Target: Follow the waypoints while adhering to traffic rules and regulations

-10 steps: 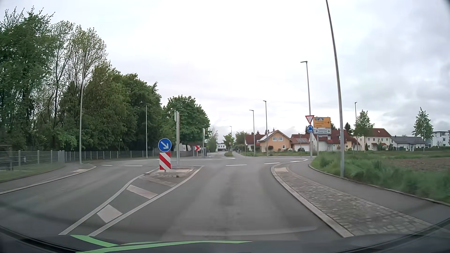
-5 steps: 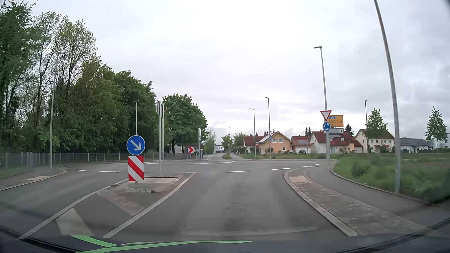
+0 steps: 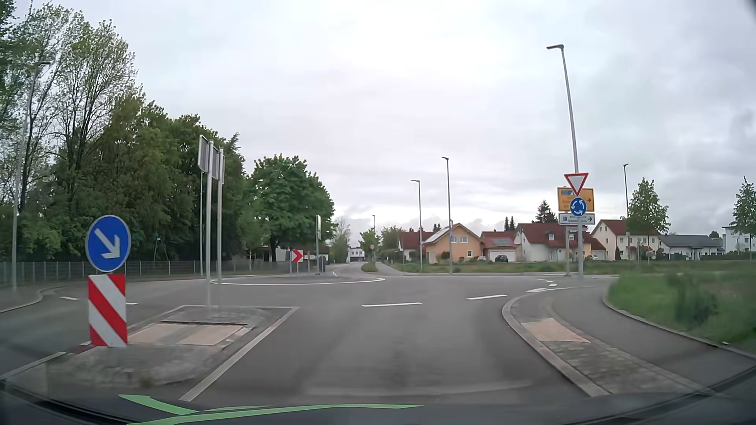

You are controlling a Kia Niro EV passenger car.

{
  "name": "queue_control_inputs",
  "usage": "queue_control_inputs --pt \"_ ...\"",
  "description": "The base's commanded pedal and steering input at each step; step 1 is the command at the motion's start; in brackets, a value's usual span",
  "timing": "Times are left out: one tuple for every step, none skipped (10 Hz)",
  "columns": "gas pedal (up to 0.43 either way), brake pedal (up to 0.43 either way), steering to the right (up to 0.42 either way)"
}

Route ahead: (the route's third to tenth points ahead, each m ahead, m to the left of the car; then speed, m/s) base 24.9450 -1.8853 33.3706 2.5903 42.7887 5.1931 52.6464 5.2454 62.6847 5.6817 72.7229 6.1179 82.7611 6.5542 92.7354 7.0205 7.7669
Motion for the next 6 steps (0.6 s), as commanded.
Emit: queue_control_inputs --pt "0.000 0.000 0.054" --pt "0.000 0.000 0.061" --pt "0.000 0.000 0.070" --pt "0.000 0.000 0.076" --pt "0.008 0.000 0.076" --pt "0.028 0.000 0.076"
